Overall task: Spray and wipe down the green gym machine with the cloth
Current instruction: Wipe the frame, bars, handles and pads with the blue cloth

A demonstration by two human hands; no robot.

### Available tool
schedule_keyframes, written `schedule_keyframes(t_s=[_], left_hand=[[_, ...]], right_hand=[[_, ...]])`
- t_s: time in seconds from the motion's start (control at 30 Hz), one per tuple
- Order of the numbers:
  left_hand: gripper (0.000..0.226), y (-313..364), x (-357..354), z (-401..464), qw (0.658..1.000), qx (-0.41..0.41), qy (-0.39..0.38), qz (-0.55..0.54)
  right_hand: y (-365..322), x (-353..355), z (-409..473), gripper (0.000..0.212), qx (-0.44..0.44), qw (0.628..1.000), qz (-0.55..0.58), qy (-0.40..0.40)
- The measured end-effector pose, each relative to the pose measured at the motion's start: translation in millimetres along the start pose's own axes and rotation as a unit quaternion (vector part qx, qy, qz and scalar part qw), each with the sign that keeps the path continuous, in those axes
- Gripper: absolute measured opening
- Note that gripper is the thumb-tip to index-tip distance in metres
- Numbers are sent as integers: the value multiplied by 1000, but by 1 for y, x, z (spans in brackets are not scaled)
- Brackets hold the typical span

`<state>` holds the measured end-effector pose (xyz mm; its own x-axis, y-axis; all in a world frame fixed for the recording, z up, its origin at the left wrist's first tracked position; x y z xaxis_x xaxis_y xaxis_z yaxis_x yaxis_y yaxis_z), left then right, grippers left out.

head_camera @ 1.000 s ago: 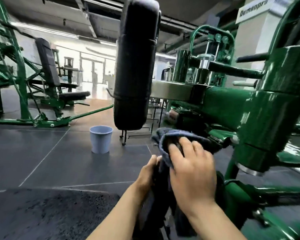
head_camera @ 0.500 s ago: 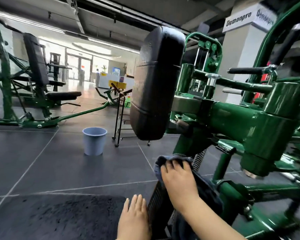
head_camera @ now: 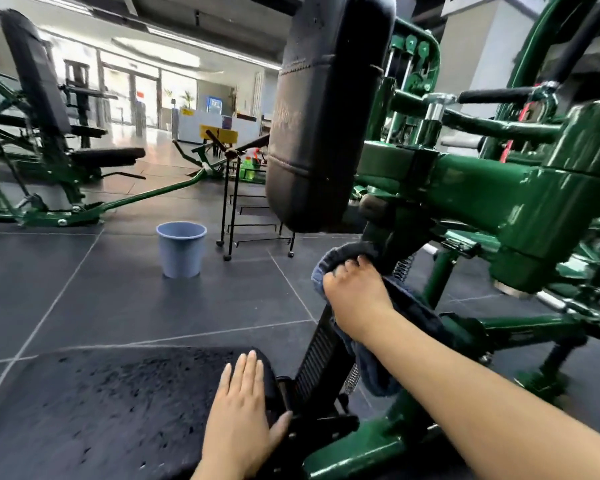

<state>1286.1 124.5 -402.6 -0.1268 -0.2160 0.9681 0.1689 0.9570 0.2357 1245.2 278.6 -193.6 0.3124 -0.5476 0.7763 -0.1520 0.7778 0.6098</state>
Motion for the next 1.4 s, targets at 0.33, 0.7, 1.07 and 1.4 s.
schedule_keyframes(t_s=[0.33,0.7,1.07,1.4], left_hand=[[91,1,3,-9,1000,-6,11,27],[89,0,4,-5,997,12,18,72],[87,99,63,40,977,-60,149,-140],[65,64,55,6,1000,6,10,8]], right_hand=[[5,18,1,34,-111,993,-12,36],[-19,-17,-16,40,-9,999,27,-16],[-6,-23,-3,30,11,996,77,44],[4,-15,-34,24,47,975,217,5]])
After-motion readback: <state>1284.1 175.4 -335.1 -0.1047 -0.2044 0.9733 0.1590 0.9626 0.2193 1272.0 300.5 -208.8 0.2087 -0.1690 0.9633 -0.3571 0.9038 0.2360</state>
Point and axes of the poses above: each hand's wrist, its own z-axis towards the middle knuckle, its own x-axis out of the back of the hand, y = z × x, the point moved 1 cm from there along z, towards the middle knuckle, and after that the axes turned 9 degrees about -y, right-handed, at the moved point
